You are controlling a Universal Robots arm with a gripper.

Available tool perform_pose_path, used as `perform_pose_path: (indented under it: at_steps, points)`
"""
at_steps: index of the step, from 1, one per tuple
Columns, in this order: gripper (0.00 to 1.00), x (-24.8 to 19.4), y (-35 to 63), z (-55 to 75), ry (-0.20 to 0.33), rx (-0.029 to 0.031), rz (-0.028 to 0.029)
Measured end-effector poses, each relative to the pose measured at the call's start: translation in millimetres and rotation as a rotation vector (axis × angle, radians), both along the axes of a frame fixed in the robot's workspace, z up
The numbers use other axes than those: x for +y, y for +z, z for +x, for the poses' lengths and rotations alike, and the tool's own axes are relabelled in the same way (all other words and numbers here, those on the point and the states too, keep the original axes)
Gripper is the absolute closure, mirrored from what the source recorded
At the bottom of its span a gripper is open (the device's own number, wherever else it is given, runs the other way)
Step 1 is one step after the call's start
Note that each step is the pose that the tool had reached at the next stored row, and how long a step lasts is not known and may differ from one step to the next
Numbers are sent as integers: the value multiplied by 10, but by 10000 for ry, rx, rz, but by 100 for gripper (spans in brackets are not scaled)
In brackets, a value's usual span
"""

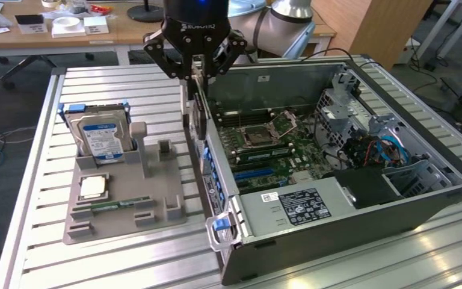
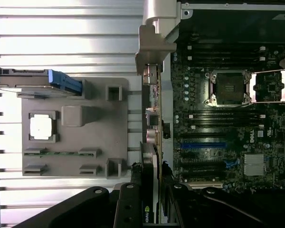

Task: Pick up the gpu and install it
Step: 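Pick up the gpu and move the gpu toward the slot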

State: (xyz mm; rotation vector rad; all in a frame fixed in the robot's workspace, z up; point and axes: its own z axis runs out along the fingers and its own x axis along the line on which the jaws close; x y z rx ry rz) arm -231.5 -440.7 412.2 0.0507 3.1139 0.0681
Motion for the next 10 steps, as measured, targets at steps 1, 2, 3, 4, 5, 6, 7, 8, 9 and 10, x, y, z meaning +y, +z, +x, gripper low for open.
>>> perform_pose_path:
  at_steps: [1,2,3,4,5,6,7,8,9,10]
  points:
    - [73,1,0,25,0,0,-1]
    - [73,1,0,52,1,0,-1]
    - [73,1,0,78,1,0,0]
    - [73,2,0,107,1,1,-1]
    - [73,2,1,134,2,1,-1]
    - [73,3,0,161,0,1,0]
    - [73,3,0,188,1,0,2]
    - [73,3,0,215,1,0,2]
    - [73,4,0,243,1,0,3]
    - [73,4,0,273,1,0,4]
